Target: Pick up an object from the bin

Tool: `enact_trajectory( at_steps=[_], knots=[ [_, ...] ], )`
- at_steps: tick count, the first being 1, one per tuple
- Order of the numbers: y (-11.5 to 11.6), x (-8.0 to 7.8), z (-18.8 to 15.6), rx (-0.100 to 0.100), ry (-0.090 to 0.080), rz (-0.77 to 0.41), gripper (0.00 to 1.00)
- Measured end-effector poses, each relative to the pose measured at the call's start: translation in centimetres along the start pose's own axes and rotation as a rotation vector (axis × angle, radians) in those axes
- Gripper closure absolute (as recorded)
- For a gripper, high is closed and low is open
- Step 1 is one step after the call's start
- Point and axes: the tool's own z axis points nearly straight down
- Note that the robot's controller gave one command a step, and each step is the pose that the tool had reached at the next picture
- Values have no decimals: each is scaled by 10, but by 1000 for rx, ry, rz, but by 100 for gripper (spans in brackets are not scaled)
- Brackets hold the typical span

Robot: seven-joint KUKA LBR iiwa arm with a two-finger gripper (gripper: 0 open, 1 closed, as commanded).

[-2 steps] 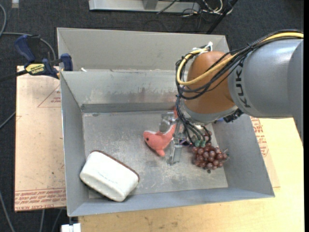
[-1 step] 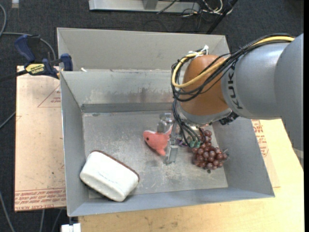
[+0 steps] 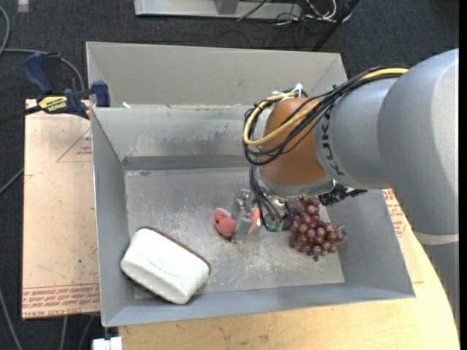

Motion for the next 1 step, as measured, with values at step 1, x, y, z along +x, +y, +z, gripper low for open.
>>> enact_trajectory(
  at_steps=[1],
  knots=[
    [0,0,0,0,0,0,100]
  ],
)
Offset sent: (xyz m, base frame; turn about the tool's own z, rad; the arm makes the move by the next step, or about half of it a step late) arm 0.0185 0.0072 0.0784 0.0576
